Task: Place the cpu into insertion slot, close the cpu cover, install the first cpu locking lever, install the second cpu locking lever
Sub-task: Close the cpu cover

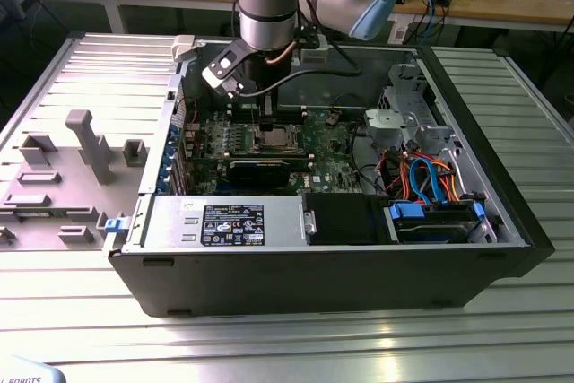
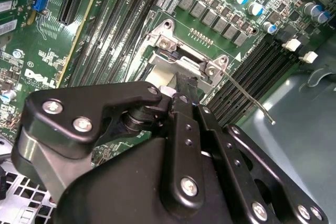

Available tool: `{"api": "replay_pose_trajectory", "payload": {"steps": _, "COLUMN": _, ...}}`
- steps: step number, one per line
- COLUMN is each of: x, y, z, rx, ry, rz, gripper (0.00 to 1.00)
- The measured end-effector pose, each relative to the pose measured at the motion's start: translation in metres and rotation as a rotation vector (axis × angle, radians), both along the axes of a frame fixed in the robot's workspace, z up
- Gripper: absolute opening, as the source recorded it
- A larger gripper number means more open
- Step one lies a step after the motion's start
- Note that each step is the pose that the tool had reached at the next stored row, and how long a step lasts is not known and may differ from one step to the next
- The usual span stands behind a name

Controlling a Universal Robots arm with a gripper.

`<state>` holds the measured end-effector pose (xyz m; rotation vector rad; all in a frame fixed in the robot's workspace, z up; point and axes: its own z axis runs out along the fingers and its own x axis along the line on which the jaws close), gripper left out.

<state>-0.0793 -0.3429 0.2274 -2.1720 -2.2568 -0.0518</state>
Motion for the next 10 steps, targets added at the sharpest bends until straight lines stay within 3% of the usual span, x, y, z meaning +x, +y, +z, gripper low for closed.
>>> {"api": "replay_pose_trajectory", "payload": {"steps": 10, "x": -0.0004, "y": 0.0000, "z": -0.0005, "rx": 0.0001, "ry": -0.0002, "rz": 0.000, "gripper": 0.11}}
